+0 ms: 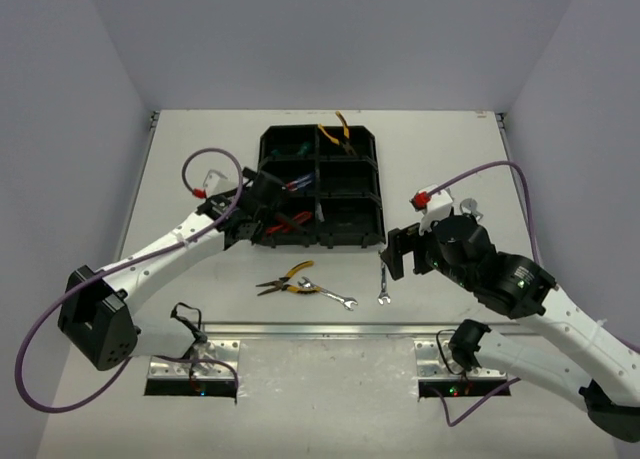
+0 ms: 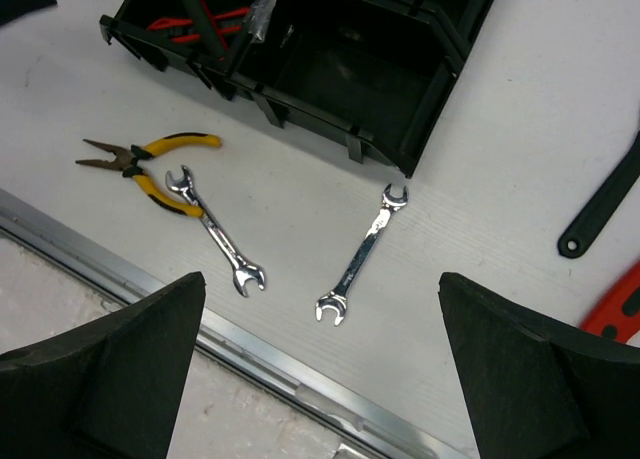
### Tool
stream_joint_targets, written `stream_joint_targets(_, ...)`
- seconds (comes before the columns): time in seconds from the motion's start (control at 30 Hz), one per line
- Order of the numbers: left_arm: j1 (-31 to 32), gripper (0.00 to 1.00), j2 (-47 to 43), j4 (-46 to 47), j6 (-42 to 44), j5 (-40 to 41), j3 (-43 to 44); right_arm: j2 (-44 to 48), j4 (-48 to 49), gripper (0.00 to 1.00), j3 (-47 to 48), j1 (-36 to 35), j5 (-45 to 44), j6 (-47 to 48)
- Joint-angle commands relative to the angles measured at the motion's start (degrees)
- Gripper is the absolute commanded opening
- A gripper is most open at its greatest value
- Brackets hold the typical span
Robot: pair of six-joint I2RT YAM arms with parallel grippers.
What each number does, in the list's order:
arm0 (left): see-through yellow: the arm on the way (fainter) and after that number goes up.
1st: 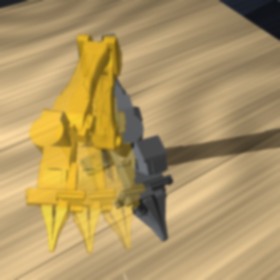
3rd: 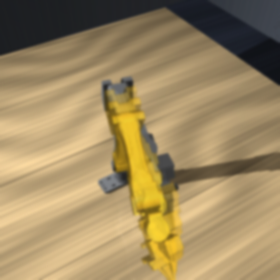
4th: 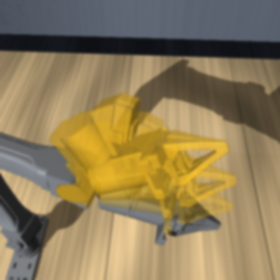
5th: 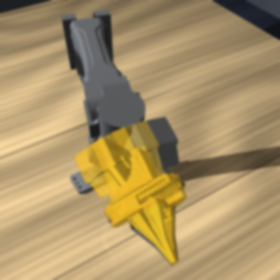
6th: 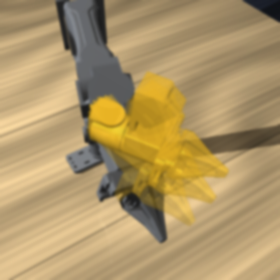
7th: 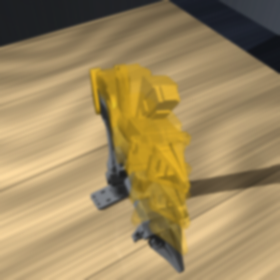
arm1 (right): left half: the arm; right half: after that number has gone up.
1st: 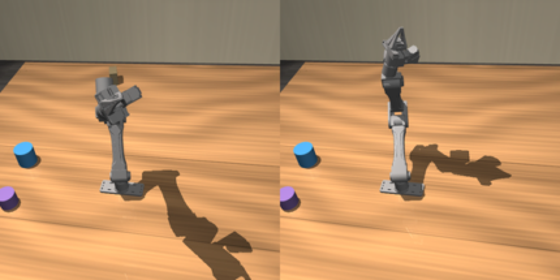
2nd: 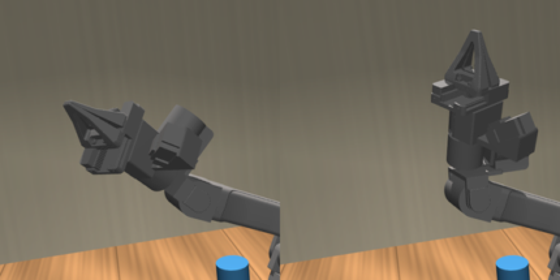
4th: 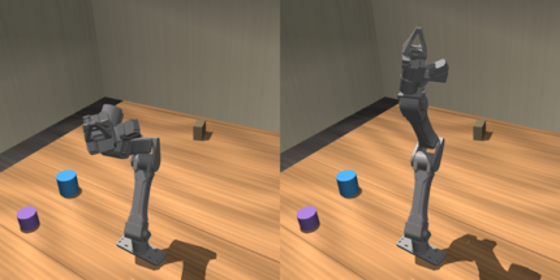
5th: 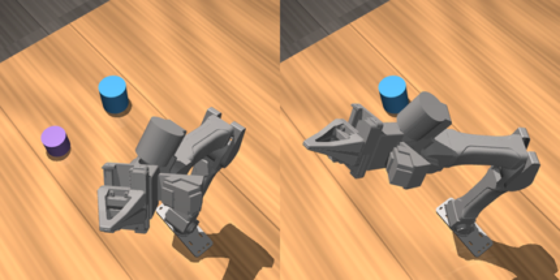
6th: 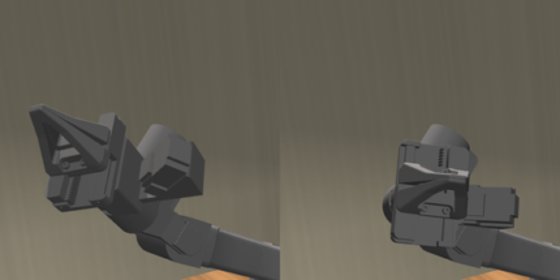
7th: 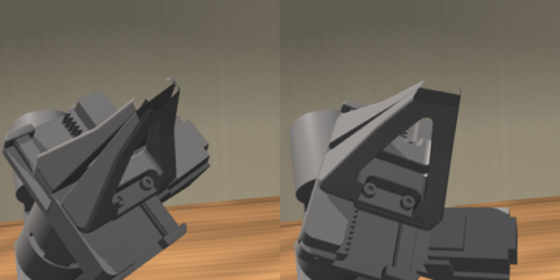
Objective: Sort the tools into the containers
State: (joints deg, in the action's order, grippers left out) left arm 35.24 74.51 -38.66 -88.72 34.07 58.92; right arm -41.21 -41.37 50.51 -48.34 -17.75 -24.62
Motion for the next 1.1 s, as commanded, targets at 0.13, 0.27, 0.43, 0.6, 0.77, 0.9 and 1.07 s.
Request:
stream_joint_targets(0.13, 3.05, 0.93, -1.68, -9.58, -11.45, -9.35, -8.62, -0.82, 5.71, 0.99, -1.75, 0.17, 2.37, -2.58)
stream_joint_targets(0.27, 6.22, 0.76, 0.51, -10.19, -11.95, -10.31, -8.15, -1.07, 5.78, 0.99, -2.14, 0.17, 3.46, -3.39)
stream_joint_targets(0.43, 9.02, 0.58, 3.39, -9.87, -13.56, -12.0, -7.02, -0.3, 5.5, 0.99, -2.6, 0.17, 3.84, -4.02)
stream_joint_targets(0.6, 10.02, 0.57, 8.31, -10.55, -13.46, -12.86, -3.49, 0.47, 4.85, 0.99, -2.48, 0.17, 3.94, -4.12)
stream_joint_targets(0.77, 10.11, 0.57, 12.84, -9.51, -14.67, -13.86, -2.93, 1.16, 4.56, 0.99, -2.91, 0.17, 4.0, -4.04)
stream_joint_targets(0.9, 10.02, 0.57, 17.12, -8.7, -14.36, -15.72, -2.03, 1.31, 4.2, 0.99, -2.96, 0.17, 4.03, -3.67)
stream_joint_targets(1.07, 10.11, 0.55, 21.01, -8.36, -12.18, -17.54, 0.32, 1.39, 4.28, 0.99, -3.22, 0.17, 4.12, -3.33)
